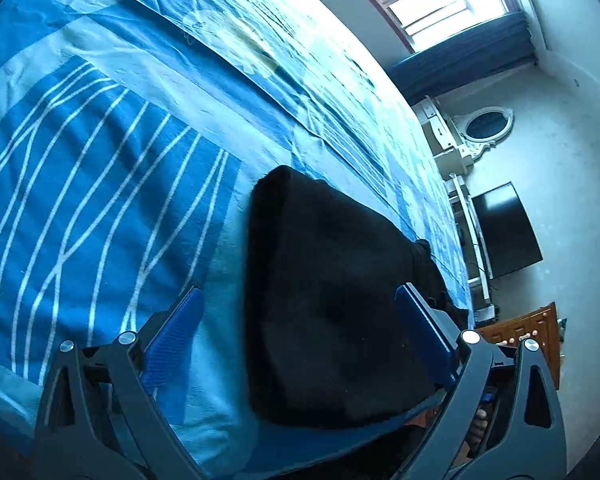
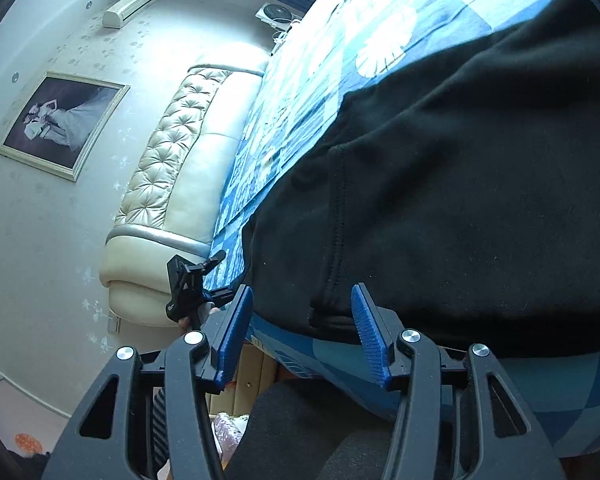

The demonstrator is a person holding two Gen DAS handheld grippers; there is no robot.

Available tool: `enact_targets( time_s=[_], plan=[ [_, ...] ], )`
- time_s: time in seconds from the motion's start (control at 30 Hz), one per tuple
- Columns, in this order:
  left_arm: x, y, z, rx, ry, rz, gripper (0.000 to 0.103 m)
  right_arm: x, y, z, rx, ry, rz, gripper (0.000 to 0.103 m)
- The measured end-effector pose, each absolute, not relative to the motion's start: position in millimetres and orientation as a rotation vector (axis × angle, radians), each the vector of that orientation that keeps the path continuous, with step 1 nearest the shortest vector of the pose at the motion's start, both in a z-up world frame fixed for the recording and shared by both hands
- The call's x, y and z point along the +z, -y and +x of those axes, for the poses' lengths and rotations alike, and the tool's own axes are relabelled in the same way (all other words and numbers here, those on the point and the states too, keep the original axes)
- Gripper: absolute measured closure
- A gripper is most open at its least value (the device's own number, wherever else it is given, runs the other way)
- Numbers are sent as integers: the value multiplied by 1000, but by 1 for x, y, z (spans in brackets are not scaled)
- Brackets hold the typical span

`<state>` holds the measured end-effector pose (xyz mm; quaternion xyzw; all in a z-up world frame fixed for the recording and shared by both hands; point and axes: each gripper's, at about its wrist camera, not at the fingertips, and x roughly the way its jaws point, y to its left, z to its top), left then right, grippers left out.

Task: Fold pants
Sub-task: 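Grasp the pants end with the left gripper while the right gripper holds the other edge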

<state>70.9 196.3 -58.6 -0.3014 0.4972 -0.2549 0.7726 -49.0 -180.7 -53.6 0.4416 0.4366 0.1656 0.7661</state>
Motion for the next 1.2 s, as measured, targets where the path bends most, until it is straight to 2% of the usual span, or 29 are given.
enact_targets(
  time_s=[0.3, 0.4, 0.47, 0.57, 0.63, 0.7, 0.73, 0.83, 1.03, 1.2],
  plan=[
    [-68, -177, 50, -716, -1092, -735, 8, -60, 171, -49, 375, -980, 976, 51],
    [-75, -174, 52, -698, -1104, -795, 27, -60, 167, -48, 387, -982, 972, 51],
    [-85, -175, 58, -668, -1124, -850, 48, -60, 165, -47, 390, -987, 967, 51],
    [-90, -171, 60, -626, -1154, -824, 64, -60, 165, -45, 385, -991, 959, 51],
    [-92, -166, 62, -604, -1181, -813, 84, -60, 166, -46, 382, -989, 959, 51],
    [-90, -165, 63, -585, -1181, -827, 87, -59, 167, -46, 367, -987, 954, 47],
    [-86, -164, 62, -579, -1172, -829, 89, -57, 168, -47, 357, -977, 954, 38],
    [-69, -162, 60, -562, -1157, -802, 89, -50, 175, -51, 313, -937, 950, 27],
    [-15, -133, 59, -542, -1113, -689, 90, -42, 192, -56, 219, -915, 956, 19],
    [31, -97, 49, -519, -1070, -519, 90, -29, 200, -61, 109, -905, 846, 18]
  ],
)
